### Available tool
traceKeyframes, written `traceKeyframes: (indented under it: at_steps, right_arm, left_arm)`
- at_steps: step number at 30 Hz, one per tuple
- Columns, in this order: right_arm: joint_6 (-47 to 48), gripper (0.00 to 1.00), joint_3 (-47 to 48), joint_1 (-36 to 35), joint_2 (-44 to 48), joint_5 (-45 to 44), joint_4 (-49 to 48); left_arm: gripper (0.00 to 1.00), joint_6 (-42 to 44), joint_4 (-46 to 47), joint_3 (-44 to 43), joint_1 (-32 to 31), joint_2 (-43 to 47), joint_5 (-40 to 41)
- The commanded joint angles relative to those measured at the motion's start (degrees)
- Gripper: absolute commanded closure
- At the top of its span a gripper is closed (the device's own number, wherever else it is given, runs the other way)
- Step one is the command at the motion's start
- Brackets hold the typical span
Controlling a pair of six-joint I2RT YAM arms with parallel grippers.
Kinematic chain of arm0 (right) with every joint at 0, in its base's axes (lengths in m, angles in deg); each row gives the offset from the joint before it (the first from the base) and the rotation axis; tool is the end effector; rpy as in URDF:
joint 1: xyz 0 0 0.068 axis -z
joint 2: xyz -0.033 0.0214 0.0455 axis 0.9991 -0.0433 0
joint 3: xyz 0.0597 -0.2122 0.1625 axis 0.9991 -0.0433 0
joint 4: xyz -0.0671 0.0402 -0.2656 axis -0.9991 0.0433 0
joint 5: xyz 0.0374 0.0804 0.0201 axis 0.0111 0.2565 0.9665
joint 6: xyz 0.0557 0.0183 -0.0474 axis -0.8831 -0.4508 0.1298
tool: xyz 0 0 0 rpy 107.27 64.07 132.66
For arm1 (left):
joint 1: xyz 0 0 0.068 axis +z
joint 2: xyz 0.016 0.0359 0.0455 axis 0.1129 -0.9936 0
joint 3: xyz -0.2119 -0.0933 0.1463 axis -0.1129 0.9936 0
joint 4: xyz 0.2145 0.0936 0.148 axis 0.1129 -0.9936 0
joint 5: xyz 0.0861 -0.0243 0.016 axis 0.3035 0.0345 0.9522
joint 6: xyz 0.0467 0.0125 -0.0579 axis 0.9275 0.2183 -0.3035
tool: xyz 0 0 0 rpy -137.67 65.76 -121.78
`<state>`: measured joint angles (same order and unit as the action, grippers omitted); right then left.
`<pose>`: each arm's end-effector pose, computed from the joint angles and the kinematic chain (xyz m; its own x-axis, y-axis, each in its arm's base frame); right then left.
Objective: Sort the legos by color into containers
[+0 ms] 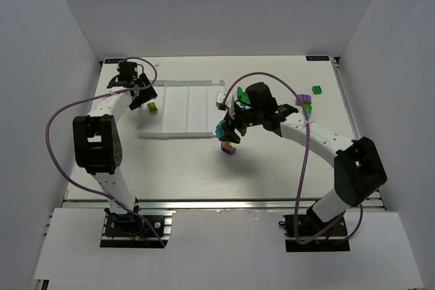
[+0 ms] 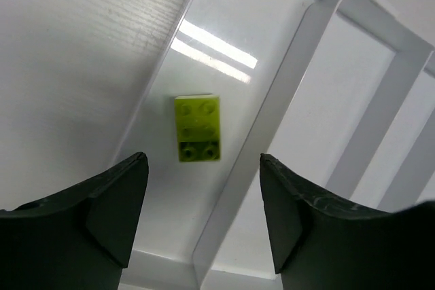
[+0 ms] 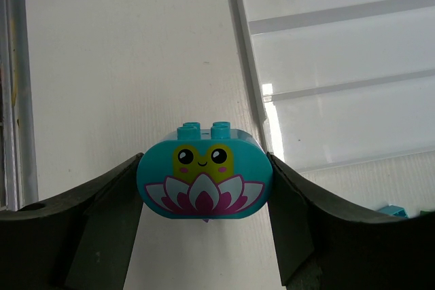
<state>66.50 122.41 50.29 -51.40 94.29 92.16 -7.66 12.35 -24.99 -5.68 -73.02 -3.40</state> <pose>0.2821 0.2597 0.2530 0.0038 -0.4930 -0.8700 -0.9826 0.1597 -0.0948 0.4367 0.0095 0.1899 -0.6980 -0.4568 -0.5515 -0.4004 0.8874 -0.2283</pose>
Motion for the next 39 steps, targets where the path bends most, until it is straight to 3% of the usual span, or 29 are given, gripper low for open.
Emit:
traceKeyframes:
  at_steps: [1, 4, 9, 12, 13, 14, 16, 21, 26, 30, 36, 37, 39]
  right_arm:
    - [0.8, 1.00, 2.1, 0.1, 0.0, 0.2, 0.2]
    - [0.9, 1.00, 2.4, 0.2, -0.4, 0.1, 0.1]
    - [1.2, 1.00, 4.5, 0.2, -2.3, -0.1, 0.0]
    - [-1.3, 1.00, 7.6, -0.2, -5.8, -1.2, -4.0]
    - [-4.0, 1.00, 9.3, -0.5, -7.2, -3.1, -4.6]
    - [-6.7, 1.00, 19.5, -1.4, -15.0, -4.8, -2.5]
    - [-9.3, 1.00, 25.4, -1.9, -19.5, -5.6, -0.9]
    - [-13.6, 0.99, 40.2, -3.8, -32.5, -8.5, 2.8]
    - [-18.3, 0.94, 49.6, -4.8, -40.6, -11.7, 0.6]
    - [-20.9, 0.92, 55.3, -5.9, -45.6, -13.3, -3.6]
    - [-22.0, 0.70, 55.8, -7.2, -49.2, -17.1, -7.3]
    - [-22.1, 0.60, 55.9, -7.3, -49.6, -17.8, -7.6]
    - [-21.6, 0.49, 55.8, -7.3, -50.4, -18.3, -7.7]
  left_arm:
    - [0.23, 1.2, -1.7, -3.8, 0.2, 3.3, 0.4]
    - [0.18, 1.2, -1.5, -3.7, 0.1, 5.4, -0.8]
    - [0.20, 0.8, -3.2, -2.4, 0.1, 8.8, -2.3]
    - [0.37, -1.7, -0.2, 6.7, 0.2, 17.1, -5.6]
    - [0.54, -2.6, 2.2, 9.5, 0.2, 19.7, -6.4]
    - [0.72, -5.8, 4.7, 20.1, 0.1, 29.9, -9.4]
    - [0.74, -7.0, 5.0, 24.5, 0.2, 34.9, -10.9]
    - [0.39, -9.1, 3.1, 33.2, -1.7, 48.6, -13.7]
    - [0.33, -11.5, -0.7, 37.8, -1.8, 59.6, -13.9]
    - [0.32, -12.9, -2.7, 40.2, -1.8, 63.4, -13.6]
    - [0.28, -14.5, -4.8, 40.6, -1.8, 67.0, -13.7]
    - [0.26, -14.5, -5.5, 40.2, -1.8, 67.5, -13.9]
    - [0.20, -14.5, -5.4, 40.1, -1.8, 68.2, -14.7]
